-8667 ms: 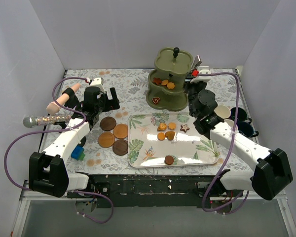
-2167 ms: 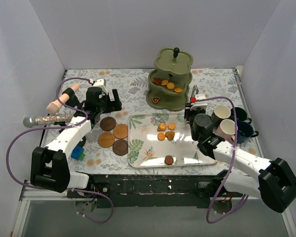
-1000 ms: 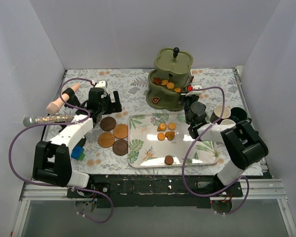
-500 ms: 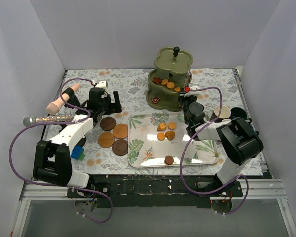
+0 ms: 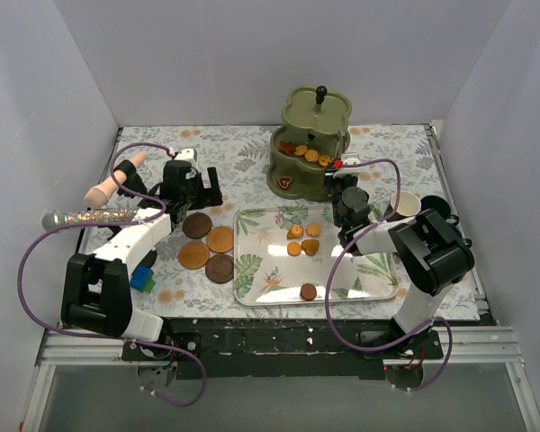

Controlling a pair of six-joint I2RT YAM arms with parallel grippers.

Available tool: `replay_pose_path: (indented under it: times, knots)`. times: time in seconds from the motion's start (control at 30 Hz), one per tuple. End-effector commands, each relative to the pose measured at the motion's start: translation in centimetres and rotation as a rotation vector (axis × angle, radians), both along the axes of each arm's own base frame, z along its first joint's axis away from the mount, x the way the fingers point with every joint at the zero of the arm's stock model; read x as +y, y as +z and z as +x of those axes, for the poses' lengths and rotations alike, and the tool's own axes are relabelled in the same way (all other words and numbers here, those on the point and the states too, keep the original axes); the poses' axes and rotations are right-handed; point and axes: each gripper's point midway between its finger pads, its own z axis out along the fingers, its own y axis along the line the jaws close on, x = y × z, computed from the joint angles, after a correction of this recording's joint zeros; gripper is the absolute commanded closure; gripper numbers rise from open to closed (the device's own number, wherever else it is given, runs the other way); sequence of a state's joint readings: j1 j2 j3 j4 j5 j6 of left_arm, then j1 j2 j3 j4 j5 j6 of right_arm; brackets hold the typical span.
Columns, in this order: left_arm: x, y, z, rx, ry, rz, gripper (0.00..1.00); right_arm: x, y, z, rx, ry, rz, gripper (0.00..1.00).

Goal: Serve the afternoon tea
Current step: Place the desert on the desert table.

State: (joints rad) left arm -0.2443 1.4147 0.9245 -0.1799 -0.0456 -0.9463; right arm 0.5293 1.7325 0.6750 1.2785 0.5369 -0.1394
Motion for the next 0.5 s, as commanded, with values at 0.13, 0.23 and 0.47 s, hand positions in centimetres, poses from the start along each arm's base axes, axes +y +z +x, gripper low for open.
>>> replay_pose_path:
  times: [0.13, 0.23, 0.47]
  knots:
    - [0.3, 1.0, 0.5, -0.025, 0.009, 0.014, 0.02, 1.0, 6.5, -0.3, -0.242, -0.011, 0.144, 0.6]
    - [0.3, 1.2, 0.5, -0.027, 0.008, 0.013, 0.02, 1.1, 6.7, -0.5, -0.245, -0.015, 0.142, 0.6]
    - [0.1, 1.4, 0.4, -0.032, 0.001, 0.005, 0.02, 0.6, 8.2, -2.7, -0.262, -0.025, 0.136, 0.6]
